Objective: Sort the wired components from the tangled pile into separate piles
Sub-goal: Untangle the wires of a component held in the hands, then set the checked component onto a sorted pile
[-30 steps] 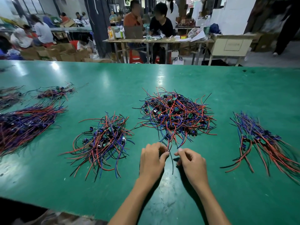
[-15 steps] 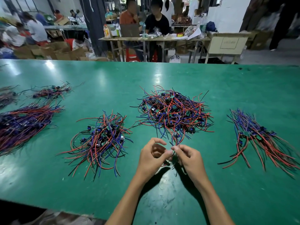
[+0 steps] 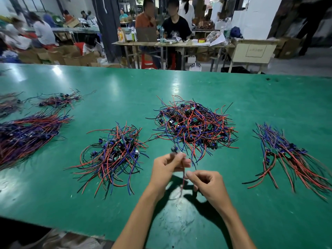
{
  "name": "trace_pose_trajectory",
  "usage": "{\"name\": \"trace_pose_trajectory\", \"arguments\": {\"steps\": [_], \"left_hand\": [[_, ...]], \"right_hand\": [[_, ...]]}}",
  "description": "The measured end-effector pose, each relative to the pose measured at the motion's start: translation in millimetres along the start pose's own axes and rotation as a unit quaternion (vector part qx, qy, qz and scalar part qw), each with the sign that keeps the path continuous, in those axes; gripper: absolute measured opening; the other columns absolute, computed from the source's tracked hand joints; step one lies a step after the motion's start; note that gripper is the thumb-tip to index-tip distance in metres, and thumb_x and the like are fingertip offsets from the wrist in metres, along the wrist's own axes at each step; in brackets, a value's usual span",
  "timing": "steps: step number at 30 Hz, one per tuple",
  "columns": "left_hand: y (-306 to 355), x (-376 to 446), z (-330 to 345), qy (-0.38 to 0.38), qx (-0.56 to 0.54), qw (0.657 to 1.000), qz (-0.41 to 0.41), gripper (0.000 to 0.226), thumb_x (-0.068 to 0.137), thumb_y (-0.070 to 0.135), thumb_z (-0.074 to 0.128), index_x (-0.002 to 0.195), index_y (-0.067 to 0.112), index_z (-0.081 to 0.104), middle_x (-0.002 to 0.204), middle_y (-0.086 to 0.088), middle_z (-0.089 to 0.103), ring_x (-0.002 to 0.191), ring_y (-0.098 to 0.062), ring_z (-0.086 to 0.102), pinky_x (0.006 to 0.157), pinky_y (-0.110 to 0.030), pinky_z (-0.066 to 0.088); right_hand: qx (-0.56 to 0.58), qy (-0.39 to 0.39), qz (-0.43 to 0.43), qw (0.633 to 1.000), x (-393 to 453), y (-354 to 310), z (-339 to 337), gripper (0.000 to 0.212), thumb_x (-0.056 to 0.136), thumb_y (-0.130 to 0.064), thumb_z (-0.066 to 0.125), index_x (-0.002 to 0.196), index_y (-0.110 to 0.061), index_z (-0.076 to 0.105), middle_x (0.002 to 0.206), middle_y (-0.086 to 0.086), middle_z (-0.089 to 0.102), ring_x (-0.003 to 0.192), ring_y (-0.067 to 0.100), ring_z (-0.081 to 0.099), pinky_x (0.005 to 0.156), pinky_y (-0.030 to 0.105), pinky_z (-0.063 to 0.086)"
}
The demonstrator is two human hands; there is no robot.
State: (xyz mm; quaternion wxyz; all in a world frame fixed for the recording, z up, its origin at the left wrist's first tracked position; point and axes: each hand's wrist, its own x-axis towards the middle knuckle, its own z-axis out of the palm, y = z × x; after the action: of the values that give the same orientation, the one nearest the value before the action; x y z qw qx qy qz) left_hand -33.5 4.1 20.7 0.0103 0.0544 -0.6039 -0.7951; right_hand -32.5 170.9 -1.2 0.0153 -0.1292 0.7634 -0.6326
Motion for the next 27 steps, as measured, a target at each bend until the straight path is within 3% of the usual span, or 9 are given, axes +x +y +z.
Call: {"name": "trace_pose_trajectory", "arguments": {"steps": [4, 6, 8, 10, 15, 19, 22, 24, 27], "left_hand": [[44, 24, -39, 0.179, 0.143, 0.967, 0.116, 0.016, 0.095, 0.020, 0.069, 0.099, 0.006, 0.077, 0.074, -0.005, 0.074, 0.061, -0.018, 0.070, 0.057, -0.025, 0.057], [64, 33, -72, 0.294, 0.325, 0.886, 0.154, 0.019, 0.098, 0.020, 0.065, 0.098, 0.006, 0.078, 0.075, -0.008, 0.072, 0.062, -0.021, 0.069, 0.061, -0.031, 0.058], [74, 40, -103, 0.357, 0.489, 0.789, 0.103, 0.024, 0.100, 0.019, 0.061, 0.100, 0.001, 0.077, 0.092, -0.019, 0.068, 0.076, -0.030, 0.063, 0.070, -0.035, 0.050], [74, 44, -122, 0.358, 0.560, 0.746, 0.026, 0.025, 0.101, 0.013, 0.057, 0.103, -0.005, 0.073, 0.113, -0.029, 0.056, 0.102, -0.038, 0.054, 0.089, -0.042, 0.044], [69, 38, -109, 0.357, 0.590, 0.724, 0.028, 0.025, 0.097, 0.016, 0.059, 0.108, -0.003, 0.070, 0.134, -0.023, 0.043, 0.126, -0.038, 0.035, 0.106, -0.046, 0.027], [46, 16, -53, 0.356, 0.586, 0.710, 0.159, 0.037, 0.090, 0.020, 0.066, 0.127, 0.019, 0.063, 0.140, -0.014, 0.042, 0.124, -0.031, 0.035, 0.100, -0.048, 0.026], [12, -1, -13, 0.203, 0.578, 0.745, 0.264, 0.026, 0.091, 0.021, 0.065, 0.117, 0.024, 0.068, 0.122, -0.004, 0.055, 0.114, -0.022, 0.046, 0.093, -0.039, 0.029], [-11, -8, -1, 0.074, 0.592, 0.760, 0.259, 0.022, 0.096, 0.028, 0.061, 0.116, 0.025, 0.069, 0.117, 0.003, 0.058, 0.112, -0.018, 0.051, 0.093, -0.032, 0.031], [-29, -9, 3, 0.023, 0.586, 0.777, 0.227, 0.020, 0.099, 0.034, 0.057, 0.112, 0.028, 0.070, 0.115, 0.008, 0.059, 0.112, -0.014, 0.049, 0.090, -0.029, 0.034]], "right_hand": [[0.024, 0.047, 0.028, 0.998, 1, 0, -2, 0.023, 0.093, -0.042, 0.068, 0.082, -0.027, 0.081, 0.053, 0.007, 0.061, 0.045, 0.009, 0.050, 0.047, 0.022, 0.039], [-0.058, 0.123, 0.013, 0.991, 2, 1, 1, 0.015, 0.093, -0.033, 0.073, 0.079, -0.030, 0.078, 0.057, -0.003, 0.062, 0.052, 0.003, 0.056, 0.053, 0.021, 0.043], [-0.251, 0.204, -0.019, 0.946, 2, 1, 7, 0.004, 0.086, -0.037, 0.077, 0.084, -0.034, 0.074, 0.070, -0.010, 0.062, 0.073, 0.008, 0.057, 0.063, 0.029, 0.046], [-0.382, 0.216, -0.009, 0.898, 2, 2, 14, 0.020, 0.081, -0.039, 0.081, 0.097, -0.028, 0.076, 0.085, -0.006, 0.064, 0.088, 0.020, 0.056, 0.072, 0.035, 0.049], [-0.379, 0.204, 0.031, 0.902, 5, 9, 11, 0.006, 0.087, -0.025, 0.076, 0.085, -0.020, 0.078, 0.085, -0.004, 0.061, 0.088, 0.022, 0.055, 0.074, 0.037, 0.049], [-0.368, 0.193, 0.044, 0.909, 7, 8, 12, 0.008, 0.091, -0.028, 0.070, 0.088, -0.023, 0.076, 0.089, -0.005, 0.061, 0.089, 0.020, 0.056, 0.078, 0.036, 0.047], [-0.379, 0.181, 0.032, 0.907, 5, 7, 12, 0.008, 0.091, -0.030, 0.070, 0.089, -0.025, 0.076, 0.089, -0.006, 0.061, 0.089, 0.020, 0.056, 0.079, 0.035, 0.043], [-0.377, 0.168, 0.026, 0.910, 3, 6, 11, 0.004, 0.089, -0.030, 0.071, 0.090, -0.030, 0.075, 0.088, -0.010, 0.060, 0.090, 0.019, 0.055, 0.081, 0.034, 0.040], [-0.333, 0.145, 0.040, 0.931, 1, 4, 9, 0.019, 0.083, -0.023, 0.069, 0.095, -0.037, 0.068, 0.075, -0.017, 0.060, 0.081, 0.016, 0.054, 0.079, 0.033, 0.039]]}}
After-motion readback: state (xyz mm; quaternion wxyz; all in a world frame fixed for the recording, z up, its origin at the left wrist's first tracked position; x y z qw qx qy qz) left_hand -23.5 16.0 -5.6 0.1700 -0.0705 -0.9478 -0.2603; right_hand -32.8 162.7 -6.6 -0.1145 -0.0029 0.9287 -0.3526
